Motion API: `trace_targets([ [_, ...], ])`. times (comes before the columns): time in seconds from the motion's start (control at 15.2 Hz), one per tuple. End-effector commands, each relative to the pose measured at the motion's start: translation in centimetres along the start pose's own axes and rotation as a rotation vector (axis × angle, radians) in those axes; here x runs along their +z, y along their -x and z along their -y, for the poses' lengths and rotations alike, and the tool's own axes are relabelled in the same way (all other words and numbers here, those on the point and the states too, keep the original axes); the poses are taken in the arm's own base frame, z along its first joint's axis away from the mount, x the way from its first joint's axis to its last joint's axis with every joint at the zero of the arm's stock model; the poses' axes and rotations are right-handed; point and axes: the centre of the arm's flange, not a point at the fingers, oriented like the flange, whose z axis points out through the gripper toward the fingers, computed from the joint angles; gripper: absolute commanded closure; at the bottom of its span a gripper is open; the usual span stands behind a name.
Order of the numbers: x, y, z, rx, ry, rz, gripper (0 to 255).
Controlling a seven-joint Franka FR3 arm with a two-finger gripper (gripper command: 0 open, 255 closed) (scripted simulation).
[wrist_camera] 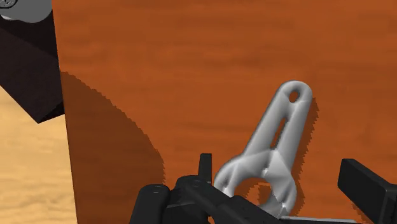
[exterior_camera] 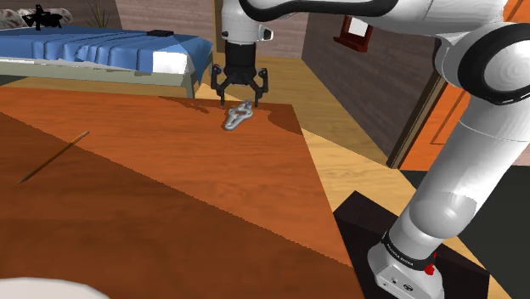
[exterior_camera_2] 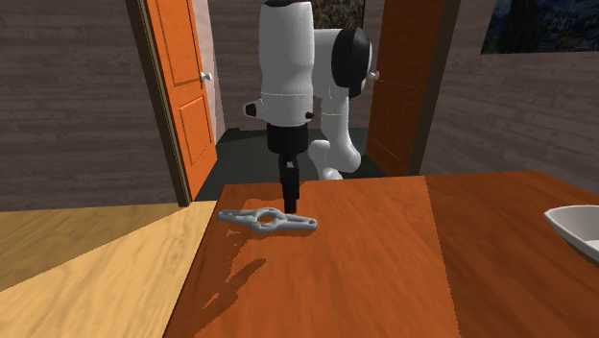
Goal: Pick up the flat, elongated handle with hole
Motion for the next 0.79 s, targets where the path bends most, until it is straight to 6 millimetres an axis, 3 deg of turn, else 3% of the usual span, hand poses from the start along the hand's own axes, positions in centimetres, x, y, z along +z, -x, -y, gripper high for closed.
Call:
trace_targets([
  [0.0, 1.0, -0.3, 1.0, 0.022, 0.004, -0.001, 0],
  [0.53, 4.5, -0.3, 1.0, 0.022, 0.004, -0.001, 0],
  [0.59, 4.5, -0.2, 1.0, 0.022, 0.004, -0.001, 255],
  [0.73, 4.4, -0.2, 1.0, 0.022, 0.004, -0.001, 255],
])
